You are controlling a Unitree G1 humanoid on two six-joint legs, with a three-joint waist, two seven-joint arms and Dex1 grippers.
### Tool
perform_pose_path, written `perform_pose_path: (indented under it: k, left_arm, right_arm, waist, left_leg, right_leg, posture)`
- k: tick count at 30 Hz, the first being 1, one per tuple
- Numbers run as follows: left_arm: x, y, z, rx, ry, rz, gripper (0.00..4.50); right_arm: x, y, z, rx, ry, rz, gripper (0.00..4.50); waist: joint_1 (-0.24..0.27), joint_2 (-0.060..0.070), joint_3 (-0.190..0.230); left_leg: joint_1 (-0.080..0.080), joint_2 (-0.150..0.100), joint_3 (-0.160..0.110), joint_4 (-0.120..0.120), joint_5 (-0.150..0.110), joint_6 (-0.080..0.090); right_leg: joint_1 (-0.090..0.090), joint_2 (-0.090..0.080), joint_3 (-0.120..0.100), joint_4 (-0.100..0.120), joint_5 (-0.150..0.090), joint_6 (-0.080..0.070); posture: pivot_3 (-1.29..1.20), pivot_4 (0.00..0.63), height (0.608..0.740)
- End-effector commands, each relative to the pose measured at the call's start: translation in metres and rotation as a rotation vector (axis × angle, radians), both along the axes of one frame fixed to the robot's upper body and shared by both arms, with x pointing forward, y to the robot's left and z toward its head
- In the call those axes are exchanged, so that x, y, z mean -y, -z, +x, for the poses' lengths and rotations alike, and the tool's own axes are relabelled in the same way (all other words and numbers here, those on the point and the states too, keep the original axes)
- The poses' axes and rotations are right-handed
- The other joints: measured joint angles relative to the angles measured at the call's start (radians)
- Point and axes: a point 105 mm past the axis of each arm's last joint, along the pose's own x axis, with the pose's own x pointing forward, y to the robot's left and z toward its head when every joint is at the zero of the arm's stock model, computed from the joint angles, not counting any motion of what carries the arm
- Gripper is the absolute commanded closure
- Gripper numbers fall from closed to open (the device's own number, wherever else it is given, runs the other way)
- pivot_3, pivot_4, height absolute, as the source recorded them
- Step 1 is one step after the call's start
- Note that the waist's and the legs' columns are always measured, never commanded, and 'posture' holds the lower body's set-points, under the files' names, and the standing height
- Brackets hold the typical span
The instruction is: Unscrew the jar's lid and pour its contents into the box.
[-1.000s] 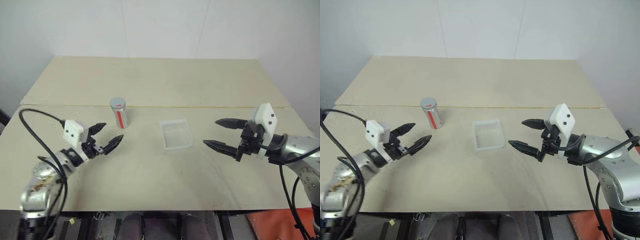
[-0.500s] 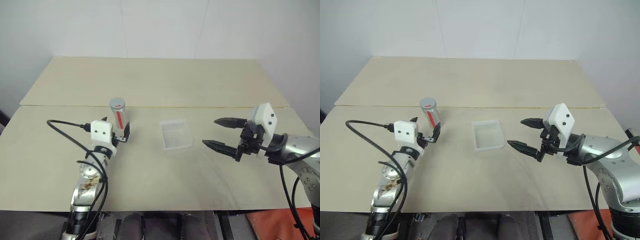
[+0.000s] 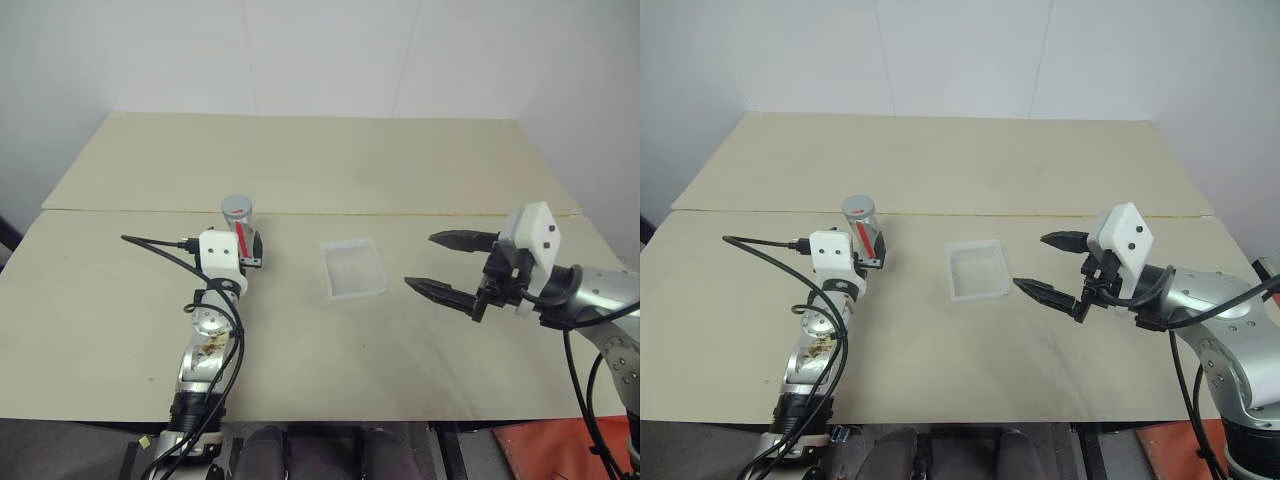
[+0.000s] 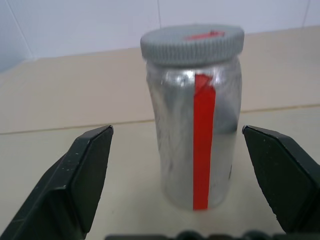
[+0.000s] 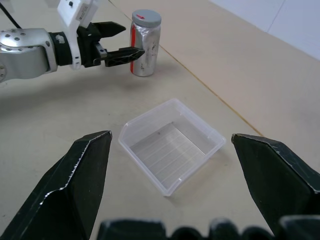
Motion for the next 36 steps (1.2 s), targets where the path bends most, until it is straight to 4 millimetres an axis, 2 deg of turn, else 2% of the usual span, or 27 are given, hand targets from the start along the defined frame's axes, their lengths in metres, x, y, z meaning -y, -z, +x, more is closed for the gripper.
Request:
perform_pose_path:
  k: [1,11,23,26,30,32,33,36]
  left_arm:
    - [0.005,-0.009,0.006,0.043,-0.005,0.002,0.0]
    - [0.015,-0.01,0.021,0.054,-0.017,-0.027,0.0]
    - [0.014,-0.013,0.035,0.053,-0.03,-0.05,0.0]
    - [0.015,-0.01,0.037,0.036,-0.03,-0.053,0.55]
    - [0.018,-0.009,0.036,0.032,-0.01,-0.047,1.89]
    - [0.019,-0.008,0.037,0.029,-0.004,-0.047,2.38]
    - [0.019,-0.009,0.037,0.03,-0.002,-0.044,2.56]
    - [0.017,-0.016,0.038,0.043,0.023,-0.032,2.56]
  right_arm:
    - [0.0,-0.017,-0.006,0.079,-0.008,-0.007,0.03]
    - [-0.002,-0.018,-0.008,0.08,-0.018,-0.009,0.03]
    - [-0.004,-0.018,-0.01,0.083,-0.026,-0.008,0.03]
    - [-0.003,-0.019,-0.01,0.083,-0.025,-0.006,0.0]
    - [-0.004,-0.019,-0.011,0.087,-0.02,-0.004,0.0]
    - [-0.004,-0.019,-0.01,0.088,-0.018,-0.002,0.0]
    - [-0.005,-0.02,-0.01,0.092,-0.02,0.0,0.0]
    - [-0.008,-0.022,-0.01,0.106,-0.031,0.01,0.0]
  waist:
    - [0.0,0.0,0.0]
    - [0.0,0.0,0.0]
    - [0.0,0.0,0.0]
    - [0.0,0.0,0.0]
    - [0.0,0.0,0.0]
    - [0.0,0.0,0.0]
    - [0.0,0.0,0.0]
    - [0.0,0.0,0.0]
  left_leg:
    - [0.0,0.0,0.0,0.0,0.0,0.0]
    - [0.0,0.0,0.0,0.0,0.0,0.0]
    - [0.0,0.0,0.0,0.0,0.0,0.0]
    - [0.0,0.0,0.0,0.0,0.0,0.0]
    - [0.0,0.0,0.0,0.0,0.0,0.0]
    - [0.0,0.0,0.0,0.0,0.0,0.0]
    - [0.0,0.0,0.0,0.0,0.0,0.0]
    - [0.0,0.0,0.0,0.0,0.0,0.0]
  right_leg:
    - [0.0,0.0,0.0,0.0,0.0,0.0]
    - [0.0,0.0,0.0,0.0,0.0,0.0]
    - [0.0,0.0,0.0,0.0,0.0,0.0]
    - [0.0,0.0,0.0,0.0,0.0,0.0]
    - [0.0,0.0,0.0,0.0,0.0,0.0]
    - [0.0,0.0,0.0,0.0,0.0,0.0]
    - [0.0,0.0,0.0,0.0,0.0,0.0]
    - [0.0,0.0,0.0,0.0,0.0,0.0]
  posture:
    - [0.0,0.15,0.74]
    - [0.0,0.15,0.74]
    - [0.0,0.15,0.74]
    - [0.0,0.15,0.74]
    - [0.0,0.15,0.74]
    - [0.0,0.15,0.74]
    - [0.0,0.15,0.74]
    - [0.0,0.15,0.74]
